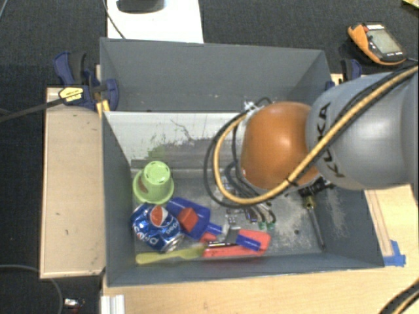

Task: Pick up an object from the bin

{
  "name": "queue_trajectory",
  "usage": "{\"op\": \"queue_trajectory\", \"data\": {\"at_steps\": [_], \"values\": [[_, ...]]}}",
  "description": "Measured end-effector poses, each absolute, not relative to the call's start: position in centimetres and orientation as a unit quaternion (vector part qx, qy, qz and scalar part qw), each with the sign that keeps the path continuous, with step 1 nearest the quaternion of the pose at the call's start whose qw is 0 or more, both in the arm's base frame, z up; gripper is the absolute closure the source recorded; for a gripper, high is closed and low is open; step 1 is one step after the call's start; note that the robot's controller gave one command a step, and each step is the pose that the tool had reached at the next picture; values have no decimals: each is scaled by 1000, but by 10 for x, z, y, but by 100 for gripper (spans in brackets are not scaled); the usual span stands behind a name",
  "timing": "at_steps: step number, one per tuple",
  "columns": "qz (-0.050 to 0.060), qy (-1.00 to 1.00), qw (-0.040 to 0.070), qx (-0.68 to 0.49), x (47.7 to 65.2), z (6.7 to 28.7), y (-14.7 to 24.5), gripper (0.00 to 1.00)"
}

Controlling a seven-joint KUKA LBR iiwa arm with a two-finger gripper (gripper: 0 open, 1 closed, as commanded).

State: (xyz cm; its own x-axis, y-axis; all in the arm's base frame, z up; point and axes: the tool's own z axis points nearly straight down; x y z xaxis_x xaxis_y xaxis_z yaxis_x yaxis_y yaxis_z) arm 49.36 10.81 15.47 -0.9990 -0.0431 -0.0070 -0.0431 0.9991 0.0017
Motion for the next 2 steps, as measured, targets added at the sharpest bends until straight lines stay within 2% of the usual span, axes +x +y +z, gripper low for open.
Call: {"op": "queue_trajectory", "data": {"at_steps": [1,2], "values": [[2,1000,7,-25,482,150,49,0],[2,1000,1,25,479,136,59,0]]}}
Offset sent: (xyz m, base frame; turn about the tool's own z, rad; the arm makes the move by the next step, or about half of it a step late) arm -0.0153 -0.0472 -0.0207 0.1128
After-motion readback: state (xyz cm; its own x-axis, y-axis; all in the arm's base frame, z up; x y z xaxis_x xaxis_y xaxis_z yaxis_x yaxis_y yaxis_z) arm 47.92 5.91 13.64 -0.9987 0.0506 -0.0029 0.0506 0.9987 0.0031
